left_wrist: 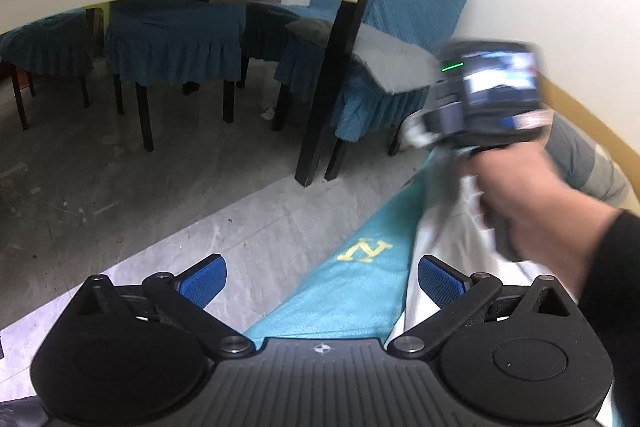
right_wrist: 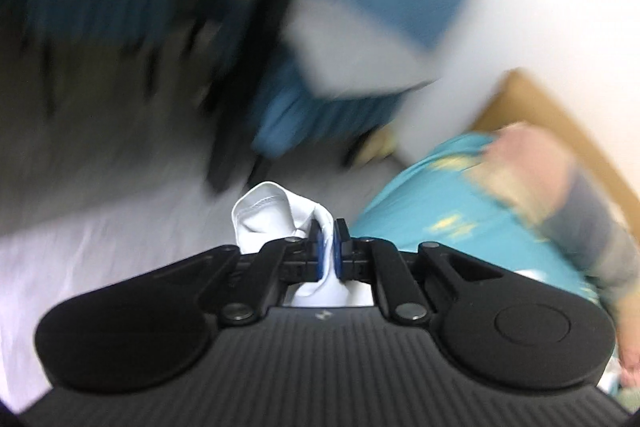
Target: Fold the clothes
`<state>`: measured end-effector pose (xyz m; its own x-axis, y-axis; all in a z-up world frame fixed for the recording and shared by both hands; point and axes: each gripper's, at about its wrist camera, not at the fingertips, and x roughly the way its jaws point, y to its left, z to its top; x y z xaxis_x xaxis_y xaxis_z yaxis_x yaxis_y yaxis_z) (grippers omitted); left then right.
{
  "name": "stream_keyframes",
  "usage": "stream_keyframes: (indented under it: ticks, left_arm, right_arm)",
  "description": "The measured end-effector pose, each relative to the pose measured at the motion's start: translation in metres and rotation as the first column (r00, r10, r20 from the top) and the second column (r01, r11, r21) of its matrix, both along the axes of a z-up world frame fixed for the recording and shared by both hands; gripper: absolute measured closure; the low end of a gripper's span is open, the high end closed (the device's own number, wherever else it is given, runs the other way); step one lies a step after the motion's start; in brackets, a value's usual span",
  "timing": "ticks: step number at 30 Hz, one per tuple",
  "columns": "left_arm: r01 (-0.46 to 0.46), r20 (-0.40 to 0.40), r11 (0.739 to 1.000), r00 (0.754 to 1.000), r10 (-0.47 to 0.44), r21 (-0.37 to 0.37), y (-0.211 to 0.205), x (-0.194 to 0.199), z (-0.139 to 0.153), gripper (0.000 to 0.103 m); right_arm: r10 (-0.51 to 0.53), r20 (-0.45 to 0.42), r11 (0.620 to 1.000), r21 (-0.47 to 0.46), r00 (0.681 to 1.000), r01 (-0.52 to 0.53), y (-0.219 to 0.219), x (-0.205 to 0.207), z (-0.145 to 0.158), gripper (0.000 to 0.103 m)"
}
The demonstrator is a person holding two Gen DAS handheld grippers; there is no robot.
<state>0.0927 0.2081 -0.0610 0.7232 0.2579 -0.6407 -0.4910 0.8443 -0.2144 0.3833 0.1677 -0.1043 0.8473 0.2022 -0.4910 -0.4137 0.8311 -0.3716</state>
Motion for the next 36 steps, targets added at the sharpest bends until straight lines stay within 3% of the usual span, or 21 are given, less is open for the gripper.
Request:
stream_keyframes:
  ticks: [4,8,11,14,18,20,22,23,24,27,30,36]
  left_arm:
    - [0.011,0.024,1.000,1.000,-0.011,0.002,-0.005,-0.007,0.007,0.000]
    - [0.069,0.035,0.998,0.997,-0.070,0.009,-0.020,-0.013,0.012,0.000]
    - [0.136,0.027,0.990,0.990,-0.137,0.022,-0.037,-0.011,0.010,0.000]
    - [0.193,0.005,0.980,0.981,-0.193,0.040,-0.053,-0.005,0.003,0.000]
    - [0.251,-0.031,0.965,0.968,-0.250,0.070,-0.073,0.006,-0.009,0.000]
    - [0.273,-0.051,0.959,0.962,-0.269,0.078,-0.081,0.012,-0.015,0.000]
    - [0.290,-0.062,0.953,0.956,-0.285,0.084,-0.088,0.017,-0.018,0.000]
    - [0.297,-0.062,0.951,0.954,-0.293,0.086,-0.091,0.018,-0.019,0.000]
    - [0.305,-0.062,0.948,0.952,-0.300,0.088,-0.094,0.019,-0.019,0.000]
    - [0.338,-0.058,0.936,0.941,-0.334,0.095,-0.102,0.020,-0.020,0.000]
    - [0.388,-0.055,0.916,0.922,-0.384,0.099,-0.108,0.018,-0.017,0.000]
    - [0.462,-0.046,0.884,0.887,-0.460,0.073,-0.116,0.005,-0.007,0.000]
  right_arm:
    - [-0.177,0.152,0.972,0.184,0.973,0.148,-0.080,-0.008,0.065,0.097]
    - [-0.393,0.170,0.884,0.341,0.904,0.321,-0.179,-0.008,0.090,0.097]
    - [-0.501,0.105,0.809,0.408,0.859,0.422,-0.246,-0.005,0.075,0.097]
    - [-0.558,-0.002,0.743,0.443,0.830,0.501,-0.294,-0.001,0.041,0.097]
    - [-0.578,-0.119,0.680,0.477,0.807,0.557,-0.331,0.003,-0.009,0.094]
    - [-0.554,-0.193,0.674,0.468,0.810,0.572,-0.334,0.009,-0.031,0.090]
    - [-0.504,-0.234,0.699,0.455,0.831,0.552,-0.329,0.010,-0.043,0.062]
    - [-0.476,-0.253,0.714,0.448,0.842,0.538,-0.326,0.010,-0.049,0.032]
    - [-0.463,-0.240,0.729,0.445,0.854,0.520,-0.323,0.003,-0.048,0.015]
    - [-0.412,-0.198,0.775,0.437,0.889,0.456,-0.315,-0.014,-0.029,0.018]
    - [-0.386,-0.167,0.790,0.448,0.907,0.419,-0.313,-0.040,0.001,0.018]
    - [-0.337,-0.167,0.758,0.536,0.927,0.372,-0.328,-0.151,0.059,0.018]
